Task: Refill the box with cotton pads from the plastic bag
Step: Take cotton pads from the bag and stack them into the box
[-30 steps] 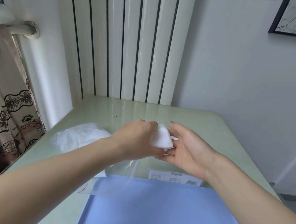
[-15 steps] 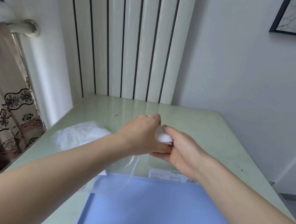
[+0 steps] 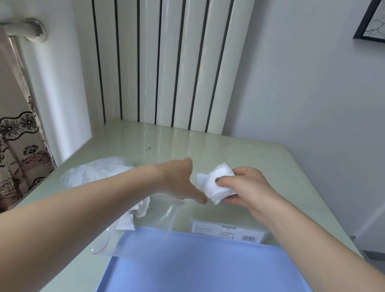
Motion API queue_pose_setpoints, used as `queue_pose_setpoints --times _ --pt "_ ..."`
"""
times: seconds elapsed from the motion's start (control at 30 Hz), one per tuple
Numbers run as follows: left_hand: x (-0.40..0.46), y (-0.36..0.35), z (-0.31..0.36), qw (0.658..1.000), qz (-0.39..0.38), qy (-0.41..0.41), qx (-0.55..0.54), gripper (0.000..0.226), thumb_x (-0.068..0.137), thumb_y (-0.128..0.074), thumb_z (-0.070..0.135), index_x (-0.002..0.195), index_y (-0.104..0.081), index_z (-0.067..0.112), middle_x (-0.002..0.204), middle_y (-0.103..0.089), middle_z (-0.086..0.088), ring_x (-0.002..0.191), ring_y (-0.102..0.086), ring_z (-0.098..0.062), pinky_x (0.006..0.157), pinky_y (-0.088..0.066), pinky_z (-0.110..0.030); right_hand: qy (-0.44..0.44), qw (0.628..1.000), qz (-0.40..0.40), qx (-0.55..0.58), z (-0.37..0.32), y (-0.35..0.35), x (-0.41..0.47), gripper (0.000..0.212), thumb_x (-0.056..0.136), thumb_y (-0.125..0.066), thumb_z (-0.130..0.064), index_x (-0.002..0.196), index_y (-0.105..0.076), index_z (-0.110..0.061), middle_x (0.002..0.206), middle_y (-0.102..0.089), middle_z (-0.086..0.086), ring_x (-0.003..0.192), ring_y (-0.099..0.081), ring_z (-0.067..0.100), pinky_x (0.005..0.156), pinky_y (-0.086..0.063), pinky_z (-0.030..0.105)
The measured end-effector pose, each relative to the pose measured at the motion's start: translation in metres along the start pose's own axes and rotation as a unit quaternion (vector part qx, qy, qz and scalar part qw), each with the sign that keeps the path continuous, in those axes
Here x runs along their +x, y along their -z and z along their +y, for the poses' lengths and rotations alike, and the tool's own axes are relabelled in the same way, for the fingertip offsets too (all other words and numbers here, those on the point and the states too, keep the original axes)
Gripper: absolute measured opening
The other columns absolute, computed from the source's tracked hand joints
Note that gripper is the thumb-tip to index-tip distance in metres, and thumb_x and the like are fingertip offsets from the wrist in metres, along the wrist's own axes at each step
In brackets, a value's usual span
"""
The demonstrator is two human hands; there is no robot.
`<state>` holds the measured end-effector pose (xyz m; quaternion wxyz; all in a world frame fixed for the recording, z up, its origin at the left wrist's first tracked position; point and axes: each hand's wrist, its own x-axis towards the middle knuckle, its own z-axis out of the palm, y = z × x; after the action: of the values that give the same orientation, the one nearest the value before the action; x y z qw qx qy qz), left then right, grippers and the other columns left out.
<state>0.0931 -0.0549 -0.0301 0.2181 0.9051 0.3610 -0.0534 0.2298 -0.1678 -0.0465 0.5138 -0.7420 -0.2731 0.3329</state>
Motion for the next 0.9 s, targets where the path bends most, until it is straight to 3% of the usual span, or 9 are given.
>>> queue_pose_setpoints --times 0.1,0.17,0.23,0.3,0.43,0.63,0.7,0.77,0.9 --pt "0.010 -0.002 -0.005 0.988 -0.076 0.090 -0.096 0.043 0.097 -0.055 0.033 0.123 -0.058 -0.002 0.095 -0.076 -0.003 0.050 -0.061 0.001 0.061 -0.044 -0.021 -0.003 0.986 0.067 -0.151 0.008 -0.003 0.006 0.024 0.077 -0.069 -0.014 0.096 -0.057 -0.007 0.099 -0.068 0.011 0.091 -0.071 0.025 0.077 -0.062 0.038" --pt "0.023 -0.007 -0.009 0.963 -0.105 0.117 -0.220 0.031 0.101 -0.048 0.018 0.119 -0.063 -0.004 0.103 -0.075 -0.007 0.079 -0.074 -0.009 0.079 -0.057 -0.023 -0.007 0.971 0.052 -0.234 0.015 -0.012 0.008 0.034 0.074 -0.069 -0.021 0.102 -0.055 -0.007 0.099 -0.065 0.008 0.090 -0.068 0.025 0.073 -0.059 0.037" --pt "0.036 -0.014 -0.013 0.943 -0.116 0.127 -0.286 0.026 0.101 -0.046 0.006 0.118 -0.060 -0.008 0.110 -0.072 -0.016 0.098 -0.073 -0.022 0.091 -0.058 -0.030 -0.007 0.956 0.042 -0.290 0.023 -0.022 0.012 0.041 0.076 -0.069 -0.025 0.109 -0.049 -0.010 0.095 -0.057 0.000 0.085 -0.059 0.022 0.059 -0.046 0.030" --pt "0.041 -0.021 -0.013 0.934 -0.111 0.126 -0.314 0.027 0.100 -0.041 0.000 0.119 -0.059 -0.009 0.111 -0.072 -0.020 0.099 -0.073 -0.025 0.093 -0.057 -0.032 -0.002 0.946 0.053 -0.321 0.030 -0.031 0.017 0.047 0.079 -0.066 -0.024 0.119 -0.045 -0.011 0.086 -0.049 -0.005 0.080 -0.053 0.020 0.050 -0.034 0.026" --pt "0.042 -0.034 -0.011 0.921 -0.125 0.124 -0.347 0.031 0.100 -0.035 0.002 0.120 -0.057 -0.007 0.105 -0.074 -0.020 0.098 -0.074 -0.025 0.092 -0.057 -0.032 0.034 0.914 0.111 -0.388 0.045 -0.039 0.031 0.046 0.082 -0.061 -0.016 0.122 -0.042 -0.005 0.085 -0.052 -0.001 0.082 -0.053 0.027 0.048 -0.033 0.029" --pt "0.044 -0.037 -0.013 0.915 -0.125 0.122 -0.365 0.037 0.099 -0.027 0.003 0.121 -0.054 -0.007 0.103 -0.073 -0.023 0.095 -0.074 -0.026 0.093 -0.057 -0.035 -0.016 0.975 0.043 -0.215 0.048 -0.049 0.037 0.024 0.083 -0.065 -0.024 0.095 -0.047 -0.014 0.088 -0.054 0.000 0.074 -0.052 0.018 0.053 -0.036 0.026" --pt "0.045 -0.036 -0.013 0.916 -0.125 0.121 -0.362 0.036 0.100 -0.027 0.005 0.122 -0.052 -0.006 0.096 -0.074 -0.020 0.094 -0.075 -0.026 0.095 -0.056 -0.036 -0.039 0.992 -0.015 -0.123 0.044 -0.046 0.039 0.020 0.080 -0.067 -0.023 0.090 -0.053 -0.013 0.086 -0.059 0.007 0.076 -0.056 0.021 0.070 -0.051 0.032" --pt "0.046 -0.035 -0.012 0.922 -0.125 0.117 -0.348 0.033 0.100 -0.029 0.010 0.121 -0.050 -0.003 0.087 -0.075 -0.015 0.092 -0.075 -0.025 0.096 -0.055 -0.036 -0.062 0.995 -0.055 -0.055 0.040 -0.040 0.040 0.014 0.082 -0.060 -0.014 0.091 -0.060 -0.003 0.092 -0.067 0.024 0.081 -0.066 0.030 0.091 -0.057 0.045" --pt "0.050 -0.037 -0.008 0.951 -0.096 0.094 -0.280 0.027 0.098 -0.036 0.025 0.113 -0.048 0.005 0.094 -0.071 -0.008 0.085 -0.076 -0.025 0.101 -0.050 -0.039 -0.106 0.993 -0.059 0.012 0.038 -0.032 0.042 0.027 0.093 -0.046 -0.013 0.105 -0.064 0.002 0.096 -0.067 0.023 0.085 -0.066 0.032 0.096 -0.054 0.049"
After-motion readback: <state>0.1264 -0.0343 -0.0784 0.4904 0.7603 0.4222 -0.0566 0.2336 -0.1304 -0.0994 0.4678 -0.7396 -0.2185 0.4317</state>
